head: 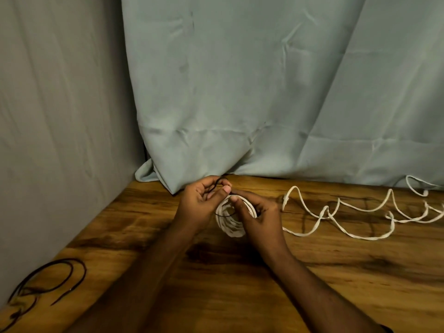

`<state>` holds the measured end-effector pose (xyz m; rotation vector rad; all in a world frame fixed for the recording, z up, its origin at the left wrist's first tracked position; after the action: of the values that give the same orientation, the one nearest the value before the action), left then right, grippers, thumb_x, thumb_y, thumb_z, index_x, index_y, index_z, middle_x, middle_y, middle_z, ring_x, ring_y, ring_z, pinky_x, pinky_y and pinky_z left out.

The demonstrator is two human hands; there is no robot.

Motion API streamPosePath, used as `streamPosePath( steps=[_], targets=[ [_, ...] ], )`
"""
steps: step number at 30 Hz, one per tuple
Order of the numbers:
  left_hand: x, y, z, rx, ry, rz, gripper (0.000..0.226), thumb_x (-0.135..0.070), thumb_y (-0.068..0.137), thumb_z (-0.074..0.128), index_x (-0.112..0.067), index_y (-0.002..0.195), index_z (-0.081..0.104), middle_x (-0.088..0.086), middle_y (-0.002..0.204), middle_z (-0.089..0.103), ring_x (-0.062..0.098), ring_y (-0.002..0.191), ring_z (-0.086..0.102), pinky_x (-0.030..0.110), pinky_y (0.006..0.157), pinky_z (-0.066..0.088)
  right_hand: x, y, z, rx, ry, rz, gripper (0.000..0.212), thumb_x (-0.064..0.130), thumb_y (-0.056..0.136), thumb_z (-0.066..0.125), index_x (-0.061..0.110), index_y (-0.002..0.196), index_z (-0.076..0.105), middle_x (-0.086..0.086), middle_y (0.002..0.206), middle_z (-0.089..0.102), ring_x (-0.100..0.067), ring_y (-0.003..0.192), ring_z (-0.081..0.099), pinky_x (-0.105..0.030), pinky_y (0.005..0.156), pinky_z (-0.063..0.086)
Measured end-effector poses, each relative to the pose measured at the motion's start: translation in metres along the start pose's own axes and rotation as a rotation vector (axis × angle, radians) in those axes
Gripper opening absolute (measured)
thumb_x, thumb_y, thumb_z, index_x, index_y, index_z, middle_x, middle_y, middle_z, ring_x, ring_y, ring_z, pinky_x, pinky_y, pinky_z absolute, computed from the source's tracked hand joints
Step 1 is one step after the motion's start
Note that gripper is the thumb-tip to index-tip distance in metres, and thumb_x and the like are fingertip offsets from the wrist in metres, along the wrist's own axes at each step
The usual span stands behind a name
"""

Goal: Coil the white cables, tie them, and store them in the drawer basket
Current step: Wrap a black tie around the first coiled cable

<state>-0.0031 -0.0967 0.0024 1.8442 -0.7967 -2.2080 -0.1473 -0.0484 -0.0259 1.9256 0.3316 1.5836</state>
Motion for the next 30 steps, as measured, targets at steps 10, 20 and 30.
streamPosePath(
  steps=[10,20,30],
  targets=[
    [0.004,-0.007,0.013,0.017,-0.040,0.015,0.006,0.001,0.093,0.062,-0.003,0.093,0.067,-0.001,0.081,0.072,0.007,0.077,0.067,0.018,0.073,0.054,-0.001,0.000,-0.009,-0.174,0.149,0.060,0.014,0.005,0.093,0.075,0.008,0.105,0.082,0.001,0.095,0.082,-0.014,0.092,0.079,-0.026,0.077,0.061],
    [-0.015,-0.006,-0.010,-0.350,0.234,0.155,0.025,-0.020,0.104,0.048,-0.010,0.088,0.064,0.003,0.065,0.065,0.017,0.054,0.064,0.030,0.058,0.056,-0.009,0.001,-0.015,-0.287,-0.143,0.085,0.013,0.032,0.088,0.083,0.030,0.101,0.084,0.017,0.096,0.081,-0.001,0.095,0.076,-0.043,0.086,0.063],
    [-0.022,-0.011,-0.018,-0.389,0.794,0.340,0.018,-0.026,0.093,0.070,-0.014,0.101,0.080,-0.003,0.081,0.076,0.005,0.070,0.066,0.022,0.062,0.054,-0.002,-0.001,-0.013,-0.227,-0.402,-0.039,0.016,0.042,0.089,0.078,0.036,0.101,0.083,0.023,0.096,0.079,0.007,0.089,0.073,-0.034,0.075,0.062]
  ],
)
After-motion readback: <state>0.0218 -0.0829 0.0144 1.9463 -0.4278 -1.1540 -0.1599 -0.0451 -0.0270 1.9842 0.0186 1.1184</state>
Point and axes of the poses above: each hand's wrist, its own y-axis towards the middle knuckle, its own z-axis out of the palm, x = y × z, the point moved 2 cm from there along y, towards the middle knuckle
